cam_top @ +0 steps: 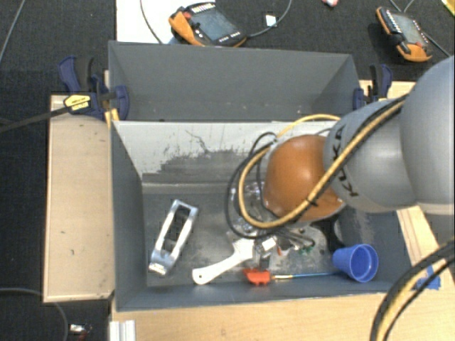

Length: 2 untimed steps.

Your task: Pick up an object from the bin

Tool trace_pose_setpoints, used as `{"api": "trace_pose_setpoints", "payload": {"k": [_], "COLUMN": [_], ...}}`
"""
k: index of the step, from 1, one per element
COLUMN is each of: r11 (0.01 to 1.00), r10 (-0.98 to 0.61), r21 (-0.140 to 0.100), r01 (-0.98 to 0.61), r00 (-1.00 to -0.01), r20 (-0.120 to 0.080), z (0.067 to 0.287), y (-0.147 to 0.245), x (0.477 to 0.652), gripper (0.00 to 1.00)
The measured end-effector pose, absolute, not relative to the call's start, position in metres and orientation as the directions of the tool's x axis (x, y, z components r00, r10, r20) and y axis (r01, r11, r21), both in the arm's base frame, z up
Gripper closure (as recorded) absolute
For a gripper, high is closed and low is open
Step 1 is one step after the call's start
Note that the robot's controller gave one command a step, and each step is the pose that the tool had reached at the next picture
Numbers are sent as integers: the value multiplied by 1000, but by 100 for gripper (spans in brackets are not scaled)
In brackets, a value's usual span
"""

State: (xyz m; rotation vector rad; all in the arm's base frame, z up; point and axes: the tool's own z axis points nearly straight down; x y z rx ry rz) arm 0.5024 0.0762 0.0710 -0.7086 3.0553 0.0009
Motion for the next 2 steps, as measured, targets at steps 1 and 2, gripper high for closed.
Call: {"api": "trace_pose_setpoints", "payload": {"k": [1, 2], "r11": [898, 898], "r10": [-440, -439], "r21": [-1, 3], "r01": [-440, -439], "r00": [-898, -898], "r20": [-7, 4], "z": [72, 89], "y": [76, 76], "x": [503, 499], "gripper": [100, 100]}}
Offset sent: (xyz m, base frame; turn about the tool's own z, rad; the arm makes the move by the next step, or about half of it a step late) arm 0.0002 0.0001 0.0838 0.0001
